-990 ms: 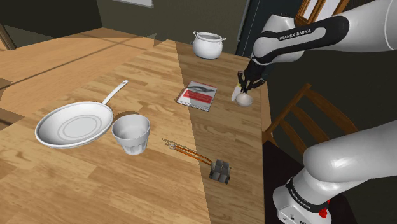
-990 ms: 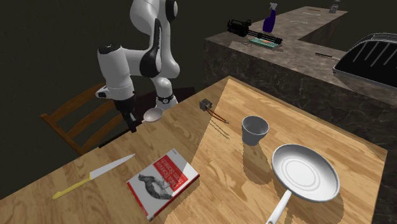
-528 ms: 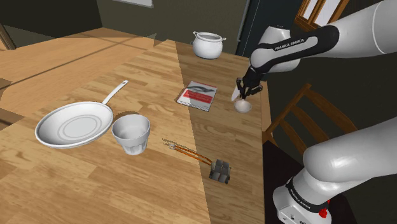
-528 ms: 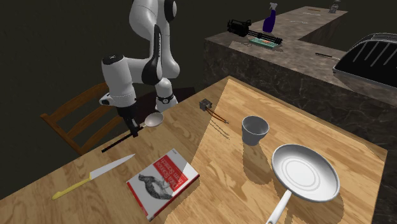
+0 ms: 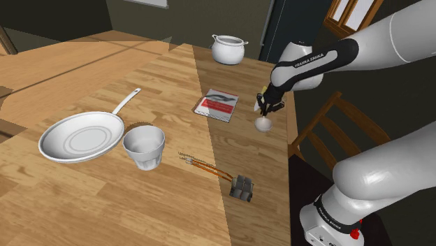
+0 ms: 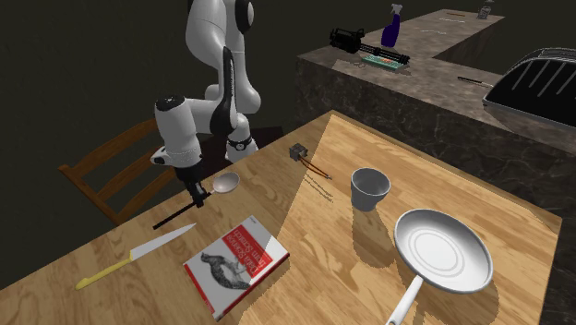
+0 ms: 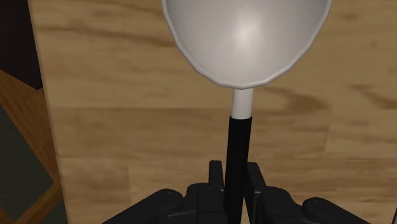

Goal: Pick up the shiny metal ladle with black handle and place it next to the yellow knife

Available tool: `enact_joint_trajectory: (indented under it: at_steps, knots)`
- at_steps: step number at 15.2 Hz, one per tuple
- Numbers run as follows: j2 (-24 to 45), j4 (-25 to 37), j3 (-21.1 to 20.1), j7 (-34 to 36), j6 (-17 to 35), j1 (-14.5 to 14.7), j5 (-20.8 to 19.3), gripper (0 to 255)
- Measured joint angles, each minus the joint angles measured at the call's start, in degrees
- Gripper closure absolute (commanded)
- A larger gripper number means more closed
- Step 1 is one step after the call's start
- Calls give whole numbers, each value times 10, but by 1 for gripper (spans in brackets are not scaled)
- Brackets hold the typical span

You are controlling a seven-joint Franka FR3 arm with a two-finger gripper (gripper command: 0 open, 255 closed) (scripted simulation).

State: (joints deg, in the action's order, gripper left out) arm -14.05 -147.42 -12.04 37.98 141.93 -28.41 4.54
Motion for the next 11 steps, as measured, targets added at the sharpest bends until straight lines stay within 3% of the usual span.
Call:
enact_joint_trajectory:
  at_steps: [9, 10, 11]
  knots:
    - [17, -10, -2, 2, 27, -1, -3, 255]
    - [17, -10, -2, 2, 27, -1, -3, 0]
    - [17, -10, -2, 2, 27, -1, -3, 0]
